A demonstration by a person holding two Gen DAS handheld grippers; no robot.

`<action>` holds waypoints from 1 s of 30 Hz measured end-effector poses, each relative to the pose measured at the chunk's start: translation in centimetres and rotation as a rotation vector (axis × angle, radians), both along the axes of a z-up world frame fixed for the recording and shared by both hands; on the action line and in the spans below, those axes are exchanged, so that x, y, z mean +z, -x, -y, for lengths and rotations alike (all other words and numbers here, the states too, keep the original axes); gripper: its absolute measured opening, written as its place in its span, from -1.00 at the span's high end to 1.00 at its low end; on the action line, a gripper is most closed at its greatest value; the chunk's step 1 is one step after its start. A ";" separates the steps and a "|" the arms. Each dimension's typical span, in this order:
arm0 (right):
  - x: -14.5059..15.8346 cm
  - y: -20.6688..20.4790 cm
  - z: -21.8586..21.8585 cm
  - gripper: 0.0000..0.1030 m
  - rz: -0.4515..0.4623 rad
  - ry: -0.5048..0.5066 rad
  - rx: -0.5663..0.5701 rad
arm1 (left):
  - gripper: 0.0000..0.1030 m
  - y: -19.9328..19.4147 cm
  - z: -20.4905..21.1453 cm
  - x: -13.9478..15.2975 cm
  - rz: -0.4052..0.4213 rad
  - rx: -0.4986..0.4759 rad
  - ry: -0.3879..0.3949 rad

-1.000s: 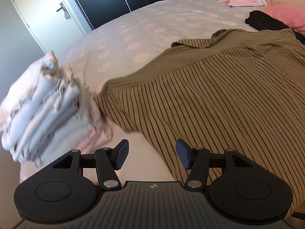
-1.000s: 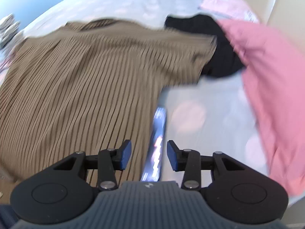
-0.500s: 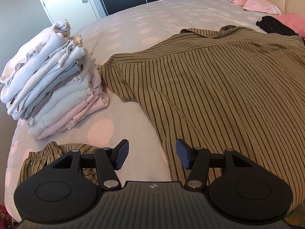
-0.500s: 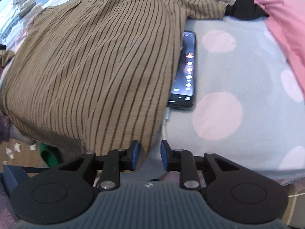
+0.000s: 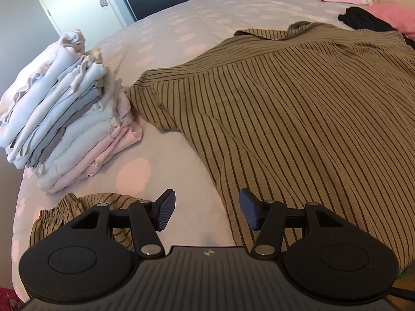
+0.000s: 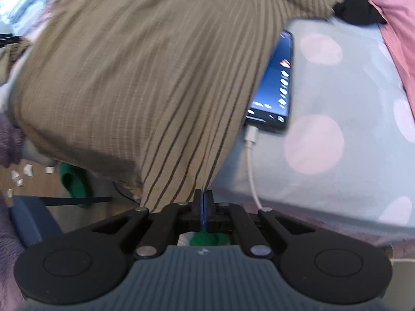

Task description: Fold clothes

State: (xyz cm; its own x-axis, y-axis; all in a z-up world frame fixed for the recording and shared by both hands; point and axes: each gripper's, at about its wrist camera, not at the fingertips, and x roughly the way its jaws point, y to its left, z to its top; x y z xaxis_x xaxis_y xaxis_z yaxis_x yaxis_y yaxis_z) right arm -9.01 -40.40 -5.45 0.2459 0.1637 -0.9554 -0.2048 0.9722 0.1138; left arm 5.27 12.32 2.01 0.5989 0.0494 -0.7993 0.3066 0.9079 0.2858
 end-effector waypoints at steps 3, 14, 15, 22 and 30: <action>-0.9 -0.3 -0.6 0.90 -0.070 0.035 0.016 | -0.03 0.5 0.1 0.2 -0.015 -0.035 0.010; 3.1 -4.2 -1.6 0.36 0.063 0.123 -0.034 | -0.04 4.9 -1.9 -0.3 -0.167 -0.144 0.108; 3.1 -4.6 -1.6 0.36 0.060 0.130 -0.035 | -0.04 5.4 -2.2 -0.5 -0.187 -0.152 0.112; 2.0 -6.1 -2.4 0.35 0.006 0.162 -0.020 | 0.02 7.3 -3.0 -4.8 -0.389 -0.163 0.070; -0.1 -5.5 -1.8 0.32 -0.104 0.099 -0.038 | 0.89 7.0 -2.2 -6.9 -0.456 -0.192 0.035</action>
